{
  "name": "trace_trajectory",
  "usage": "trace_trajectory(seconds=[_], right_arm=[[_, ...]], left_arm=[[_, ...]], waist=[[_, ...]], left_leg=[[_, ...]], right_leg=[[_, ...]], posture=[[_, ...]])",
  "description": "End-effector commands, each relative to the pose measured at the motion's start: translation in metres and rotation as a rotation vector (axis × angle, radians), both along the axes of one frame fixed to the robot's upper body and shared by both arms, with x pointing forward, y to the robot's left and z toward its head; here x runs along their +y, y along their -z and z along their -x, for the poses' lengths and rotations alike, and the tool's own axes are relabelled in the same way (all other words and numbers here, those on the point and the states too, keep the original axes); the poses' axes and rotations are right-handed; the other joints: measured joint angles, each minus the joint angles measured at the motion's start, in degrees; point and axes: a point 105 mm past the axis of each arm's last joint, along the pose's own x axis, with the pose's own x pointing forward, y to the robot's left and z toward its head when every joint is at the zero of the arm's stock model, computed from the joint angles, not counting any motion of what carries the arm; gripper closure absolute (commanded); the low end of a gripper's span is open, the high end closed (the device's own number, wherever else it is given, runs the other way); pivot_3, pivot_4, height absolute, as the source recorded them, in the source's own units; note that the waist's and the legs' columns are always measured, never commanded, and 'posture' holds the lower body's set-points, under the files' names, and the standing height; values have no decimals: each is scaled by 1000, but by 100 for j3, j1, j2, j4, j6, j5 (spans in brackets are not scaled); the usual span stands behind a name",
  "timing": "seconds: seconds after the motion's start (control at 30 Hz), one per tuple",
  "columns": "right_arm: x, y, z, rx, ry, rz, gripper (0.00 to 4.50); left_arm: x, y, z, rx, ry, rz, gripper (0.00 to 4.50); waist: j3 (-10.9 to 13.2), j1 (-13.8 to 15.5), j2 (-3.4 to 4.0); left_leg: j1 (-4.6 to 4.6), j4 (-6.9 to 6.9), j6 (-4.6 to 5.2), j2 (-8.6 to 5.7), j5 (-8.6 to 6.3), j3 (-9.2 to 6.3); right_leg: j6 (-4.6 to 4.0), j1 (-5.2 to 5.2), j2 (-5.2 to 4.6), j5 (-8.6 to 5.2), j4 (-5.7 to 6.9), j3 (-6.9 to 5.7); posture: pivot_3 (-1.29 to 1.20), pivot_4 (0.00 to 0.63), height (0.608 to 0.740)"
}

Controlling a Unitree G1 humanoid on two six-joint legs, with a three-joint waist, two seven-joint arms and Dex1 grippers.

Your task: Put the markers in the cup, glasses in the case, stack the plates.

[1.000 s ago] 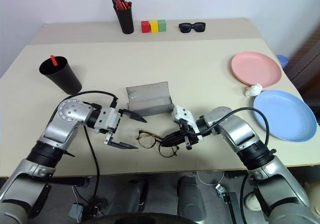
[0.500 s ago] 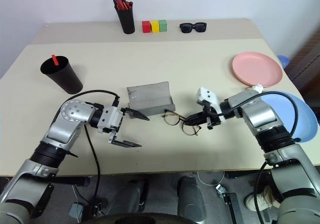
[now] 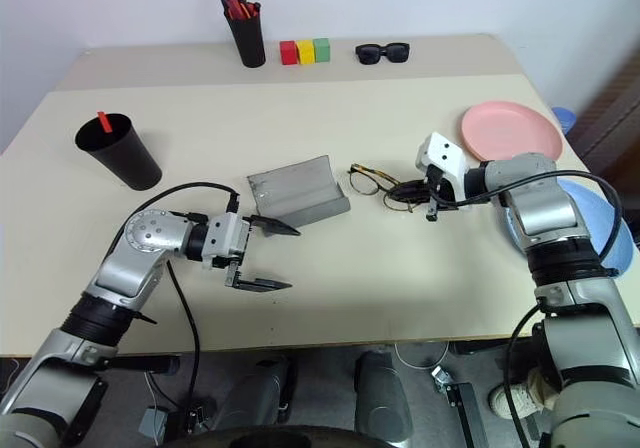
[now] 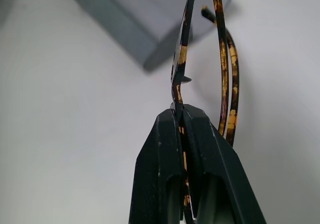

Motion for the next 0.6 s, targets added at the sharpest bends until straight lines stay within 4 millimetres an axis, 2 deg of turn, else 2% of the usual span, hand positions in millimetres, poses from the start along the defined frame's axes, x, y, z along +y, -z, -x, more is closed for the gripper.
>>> trace_trajectory(seconds=[0.03,0.33,0.6], right_arm=[[15,-34,-6,-134,-45,-43,4468],[58,-56,-4,-149,-241,-88,4468],[96,-43,1,-124,-451,-43,4468]], left_arm=[[2,-6,0,-30,-21,17,0],[7,-3,2,-42,-67,14,0],[12,-1,8,-49,-130,19,0]], waist=[[1,-3,2],[3,-15,5],[3,-20,6]], left_leg=[[0,0,0,0,0,1],[-1,-3,0,0,0,2],[-1,-6,0,0,0,2]], right_leg=[[0,0,0,0,0,1],[0,-5,0,0,0,3],[-1,-11,1,1,2,5]], posture=[[0,150,740],[0,150,740],[0,150,740]])
